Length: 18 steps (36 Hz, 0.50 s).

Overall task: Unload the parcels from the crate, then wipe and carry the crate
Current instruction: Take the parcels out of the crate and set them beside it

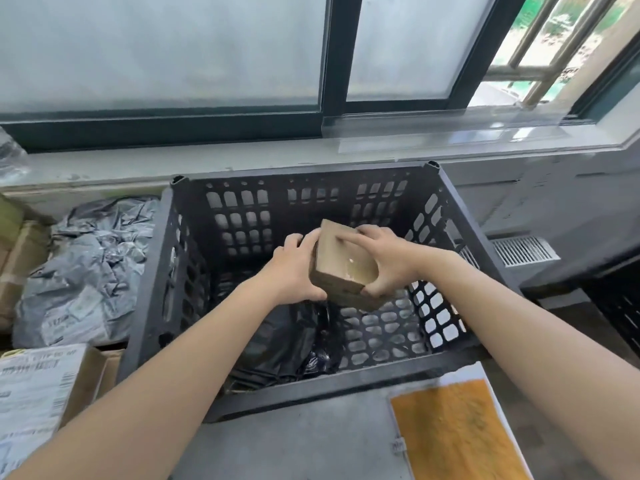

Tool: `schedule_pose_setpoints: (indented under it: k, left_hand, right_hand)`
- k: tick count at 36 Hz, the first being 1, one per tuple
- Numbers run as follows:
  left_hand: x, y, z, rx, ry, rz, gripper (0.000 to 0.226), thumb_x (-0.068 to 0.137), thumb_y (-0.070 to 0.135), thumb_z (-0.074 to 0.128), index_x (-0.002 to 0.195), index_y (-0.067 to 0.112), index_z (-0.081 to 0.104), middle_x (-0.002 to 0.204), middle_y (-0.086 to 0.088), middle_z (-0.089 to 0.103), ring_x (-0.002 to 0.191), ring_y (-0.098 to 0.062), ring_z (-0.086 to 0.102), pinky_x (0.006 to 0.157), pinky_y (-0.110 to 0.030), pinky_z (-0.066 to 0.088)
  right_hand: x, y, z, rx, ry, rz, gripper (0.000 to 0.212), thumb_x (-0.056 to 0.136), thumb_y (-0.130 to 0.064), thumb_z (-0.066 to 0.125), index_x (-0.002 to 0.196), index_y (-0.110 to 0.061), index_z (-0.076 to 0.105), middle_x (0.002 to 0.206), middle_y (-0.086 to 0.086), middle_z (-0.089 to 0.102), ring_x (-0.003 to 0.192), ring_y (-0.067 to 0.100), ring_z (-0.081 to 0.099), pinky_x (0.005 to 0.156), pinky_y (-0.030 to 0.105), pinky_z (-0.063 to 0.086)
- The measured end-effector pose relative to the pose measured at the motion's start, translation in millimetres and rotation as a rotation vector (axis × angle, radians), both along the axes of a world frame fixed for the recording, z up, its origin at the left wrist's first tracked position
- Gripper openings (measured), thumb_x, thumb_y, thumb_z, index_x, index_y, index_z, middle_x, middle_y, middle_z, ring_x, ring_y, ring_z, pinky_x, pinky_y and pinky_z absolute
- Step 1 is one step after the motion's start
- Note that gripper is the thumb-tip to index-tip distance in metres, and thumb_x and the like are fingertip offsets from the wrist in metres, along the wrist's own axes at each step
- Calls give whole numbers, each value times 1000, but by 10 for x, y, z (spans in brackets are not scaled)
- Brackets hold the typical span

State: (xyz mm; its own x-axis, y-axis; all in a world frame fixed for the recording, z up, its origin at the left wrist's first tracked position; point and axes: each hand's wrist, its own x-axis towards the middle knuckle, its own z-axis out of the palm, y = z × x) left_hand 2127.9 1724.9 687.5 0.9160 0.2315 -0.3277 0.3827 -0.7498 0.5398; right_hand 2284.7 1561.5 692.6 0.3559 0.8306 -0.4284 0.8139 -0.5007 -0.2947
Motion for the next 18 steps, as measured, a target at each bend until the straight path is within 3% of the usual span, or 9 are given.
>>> schedule_pose_setpoints:
  k: [3,6,8,11,13,15,18]
  left_hand:
    - [-163,102,107,-182,-130,40,104,78,29,79,156,30,10,151,0,24,131,-20,38,99,-27,39]
    - [-335,174,208,-393,-273,123,89,83,18,77,153,32,24,143,6,34,108,-4,52,76,-7,45]
    - [-443,204,236,-440,-321,139,88,83,17,77,151,36,25,142,11,36,104,2,53,72,-2,44]
    - [-589,279,233,-398,-302,61,107,76,23,83,154,39,11,149,13,28,126,-2,42,93,-6,38]
    - [-685,337,232,-346,-253,-1,118,69,27,85,152,44,3,149,17,24,133,-5,35,104,-20,37]
    - [-761,369,232,-330,-248,-20,121,64,30,86,149,52,2,148,19,27,131,-5,38,106,-28,40]
    - [-819,383,258,-341,-322,21,107,66,28,89,144,51,20,126,29,50,109,1,55,96,-23,47]
  right_hand:
    - [-141,22,217,91,168,-62,95,78,-39,75,151,-46,14,157,-9,12,143,19,9,117,46,21]
    - [-259,56,320,188,283,-108,78,86,-38,70,148,-47,24,151,-12,25,136,12,26,112,35,27]
    - [-335,82,348,240,371,-162,67,90,-36,67,146,-44,33,143,-13,39,127,10,43,106,30,39]
    - [-440,111,373,305,547,-247,55,86,-43,66,137,-44,48,130,-11,58,113,9,61,94,27,52]
    - [-496,119,383,317,616,-256,49,81,-43,64,129,-46,54,127,-10,63,111,6,63,93,27,52]
    - [-555,125,402,325,689,-262,43,82,-41,63,125,-44,57,126,-10,65,112,5,63,95,27,51]
    - [-614,141,393,327,802,-284,49,82,-41,64,130,-33,58,126,-2,67,113,18,65,96,35,52]
